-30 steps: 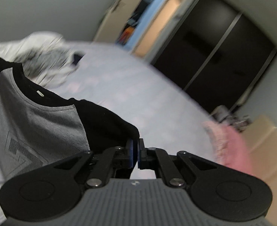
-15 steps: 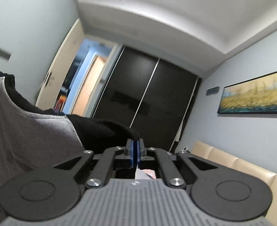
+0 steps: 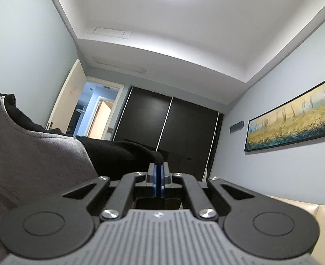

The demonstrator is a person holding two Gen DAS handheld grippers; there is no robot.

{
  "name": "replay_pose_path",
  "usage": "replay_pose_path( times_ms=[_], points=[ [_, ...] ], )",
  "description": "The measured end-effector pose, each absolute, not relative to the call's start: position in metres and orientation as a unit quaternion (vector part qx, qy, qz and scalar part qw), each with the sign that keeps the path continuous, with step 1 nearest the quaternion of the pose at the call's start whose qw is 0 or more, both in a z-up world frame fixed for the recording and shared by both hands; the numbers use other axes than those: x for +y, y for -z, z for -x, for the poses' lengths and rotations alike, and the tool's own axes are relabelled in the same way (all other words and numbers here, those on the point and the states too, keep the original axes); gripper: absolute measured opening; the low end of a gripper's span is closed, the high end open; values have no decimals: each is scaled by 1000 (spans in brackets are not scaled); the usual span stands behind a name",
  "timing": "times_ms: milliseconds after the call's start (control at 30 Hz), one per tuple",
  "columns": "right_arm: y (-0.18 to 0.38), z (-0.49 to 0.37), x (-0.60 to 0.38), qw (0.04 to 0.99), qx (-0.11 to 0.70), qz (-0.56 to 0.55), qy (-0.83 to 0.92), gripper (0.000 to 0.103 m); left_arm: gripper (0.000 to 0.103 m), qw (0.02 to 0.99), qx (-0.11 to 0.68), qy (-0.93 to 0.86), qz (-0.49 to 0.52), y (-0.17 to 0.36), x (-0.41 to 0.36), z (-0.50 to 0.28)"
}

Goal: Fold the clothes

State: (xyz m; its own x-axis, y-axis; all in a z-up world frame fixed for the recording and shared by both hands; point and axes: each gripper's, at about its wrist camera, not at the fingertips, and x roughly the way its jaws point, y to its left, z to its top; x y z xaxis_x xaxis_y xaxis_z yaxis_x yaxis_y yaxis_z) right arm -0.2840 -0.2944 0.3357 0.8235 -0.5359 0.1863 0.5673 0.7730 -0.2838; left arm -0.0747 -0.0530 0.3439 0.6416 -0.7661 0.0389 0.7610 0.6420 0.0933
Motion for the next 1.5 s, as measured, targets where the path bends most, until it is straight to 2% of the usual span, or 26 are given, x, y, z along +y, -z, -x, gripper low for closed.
replay_pose_path(
  times_ms=[133,267,567,833,1167,1300,1400,1500],
  points=[
    [-312,246,-315,947,0,143,289,4,4,909,27,411,-58,-311,-80,34],
    [-263,200,-345,946,71,124,290,4,4,908,105,396,-91,-261,-120,-12],
    [-161,96,-426,928,214,84,294,4,4,895,190,381,-136,-175,-192,-103],
    [-92,9,-485,907,283,58,305,4,5,876,262,365,-176,-97,-255,-181],
    [35,-81,-531,871,396,27,290,5,5,836,362,349,-218,22,-308,-242],
    [68,-95,-541,858,429,19,280,5,5,826,387,347,-219,49,-315,-251],
    [85,-99,-547,852,446,13,274,5,10,822,393,350,-215,55,-316,-254],
    [87,-99,-552,849,454,11,271,12,15,819,400,358,-205,53,-313,-258]
  ],
)
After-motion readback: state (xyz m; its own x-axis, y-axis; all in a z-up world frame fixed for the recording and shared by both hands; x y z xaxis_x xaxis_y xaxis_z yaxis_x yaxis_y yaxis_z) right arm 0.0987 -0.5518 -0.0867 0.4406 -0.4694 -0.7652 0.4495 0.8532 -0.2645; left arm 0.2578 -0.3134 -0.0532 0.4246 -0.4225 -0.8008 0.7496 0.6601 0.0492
